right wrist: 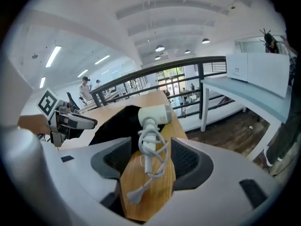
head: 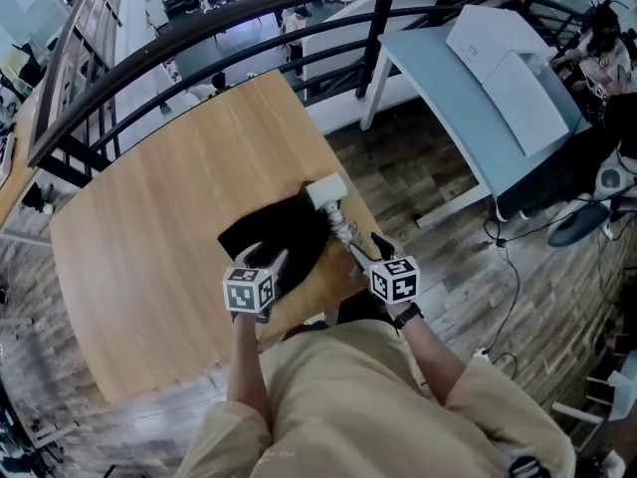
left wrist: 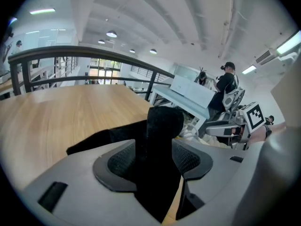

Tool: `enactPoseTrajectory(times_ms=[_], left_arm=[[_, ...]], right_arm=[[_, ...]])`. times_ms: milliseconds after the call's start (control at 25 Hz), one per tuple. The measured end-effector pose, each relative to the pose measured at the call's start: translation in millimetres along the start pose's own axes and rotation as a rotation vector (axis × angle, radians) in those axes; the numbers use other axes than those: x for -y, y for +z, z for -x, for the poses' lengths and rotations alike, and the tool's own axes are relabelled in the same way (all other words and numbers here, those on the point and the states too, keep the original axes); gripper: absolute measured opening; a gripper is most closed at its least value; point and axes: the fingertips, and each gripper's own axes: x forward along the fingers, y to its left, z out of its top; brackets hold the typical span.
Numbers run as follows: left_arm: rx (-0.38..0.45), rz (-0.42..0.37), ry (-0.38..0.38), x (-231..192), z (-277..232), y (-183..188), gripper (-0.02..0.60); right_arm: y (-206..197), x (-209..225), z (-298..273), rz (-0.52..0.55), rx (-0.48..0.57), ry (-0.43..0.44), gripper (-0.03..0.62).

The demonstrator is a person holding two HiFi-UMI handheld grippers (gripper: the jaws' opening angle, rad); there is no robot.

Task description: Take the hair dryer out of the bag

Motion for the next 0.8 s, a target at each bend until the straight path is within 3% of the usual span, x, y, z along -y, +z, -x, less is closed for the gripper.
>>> enactPoseTrajectory(times_ms=[80, 240, 400, 480, 600, 720, 800], left_arm=[[0.055, -0.015, 0.011, -0.5, 14.6, 18.2, 0.254], [0.242, -0.008, 0.013, 2.4, 55.1, 75.9, 0.255], [0.387, -0.102, 0.048, 12.5, 97.0, 130.4, 0.243], [0.458, -0.148, 0.098, 15.5, 118.6, 152.4, 0.211], [0.582, -0.13, 0.164, 16.5, 152.5, 181.7, 0.147], [0.702, -0.104, 0.228, 13.6, 185.6, 201.1, 0.046], [0.753, -0.123, 0.257, 16.2, 202.9, 205.5, 0.014]], right_arm=[[25.5, -4.3, 7.4, 0.003, 0.068, 0.009, 0.224], [97.7, -41.5, 16.9, 0.057, 0.233, 0.061, 0.223], [171.8, -93.9, 27.0, 0.248, 0.392, 0.082, 0.17], [201.0, -118.8, 34.9, 0.317, 0.463, 0.092, 0.144], [235.9, -146.3, 44.1, 0.315, 0.533, 0.126, 0.101], [257.7, -169.9, 46.8, 0.295, 0.554, 0.186, 0.04], [262.8, -182.7, 48.1, 0.316, 0.553, 0.205, 0.016]])
